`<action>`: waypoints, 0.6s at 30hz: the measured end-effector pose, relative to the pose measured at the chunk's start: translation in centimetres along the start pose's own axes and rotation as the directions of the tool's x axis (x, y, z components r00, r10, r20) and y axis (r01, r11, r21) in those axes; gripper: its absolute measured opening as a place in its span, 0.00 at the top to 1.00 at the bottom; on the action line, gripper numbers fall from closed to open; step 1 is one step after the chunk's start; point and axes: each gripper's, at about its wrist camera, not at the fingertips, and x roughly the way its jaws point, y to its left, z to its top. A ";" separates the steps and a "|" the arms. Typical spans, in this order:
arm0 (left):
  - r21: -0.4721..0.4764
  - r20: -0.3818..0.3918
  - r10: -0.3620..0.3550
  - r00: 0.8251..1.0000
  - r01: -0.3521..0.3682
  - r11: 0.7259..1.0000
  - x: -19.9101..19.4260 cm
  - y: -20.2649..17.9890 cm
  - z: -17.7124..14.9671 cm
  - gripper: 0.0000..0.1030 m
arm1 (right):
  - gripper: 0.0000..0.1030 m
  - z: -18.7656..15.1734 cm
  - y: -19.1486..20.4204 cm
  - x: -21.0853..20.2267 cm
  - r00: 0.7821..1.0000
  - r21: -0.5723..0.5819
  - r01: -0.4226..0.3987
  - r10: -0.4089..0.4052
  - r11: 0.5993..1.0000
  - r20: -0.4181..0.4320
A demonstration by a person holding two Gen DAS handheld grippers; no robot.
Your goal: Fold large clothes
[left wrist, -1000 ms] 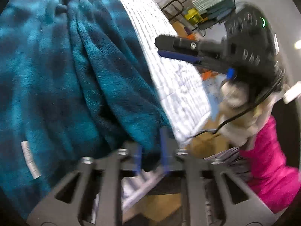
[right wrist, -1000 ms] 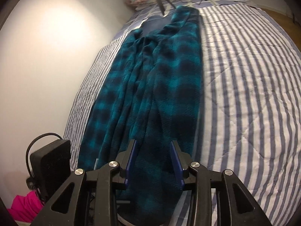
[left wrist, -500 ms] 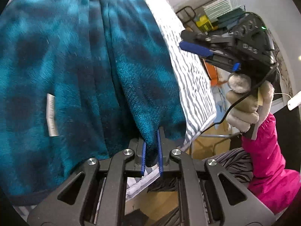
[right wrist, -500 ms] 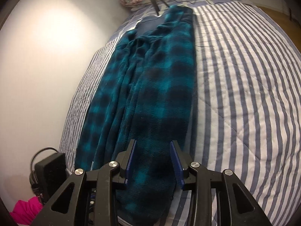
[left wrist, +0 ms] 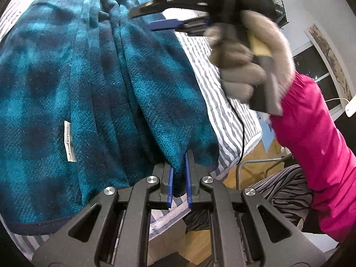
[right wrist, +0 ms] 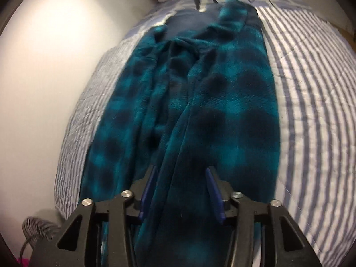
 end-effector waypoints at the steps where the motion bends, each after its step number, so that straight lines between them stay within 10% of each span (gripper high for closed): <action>1: 0.000 0.001 0.000 1.000 0.000 1.000 0.0 0.0 0.1 0.94 | 0.85 0.3 -0.1 0.8 1.000 0.003 0.019 -0.019 1.000 -0.013; 10: -0.085 0.038 0.033 0.999 -0.030 0.996 -1.8 2.4 -1.9 0.94 | 0.97 0.8 2.4 2.6 1.000 -0.097 -0.019 0.020 0.995 0.003; 18: -0.016 0.043 0.056 0.998 -0.055 0.998 -1.6 0.5 -2.3 0.94 | 0.76 6.2 1.2 -1.2 0.991 -0.078 -0.062 0.071 0.995 0.111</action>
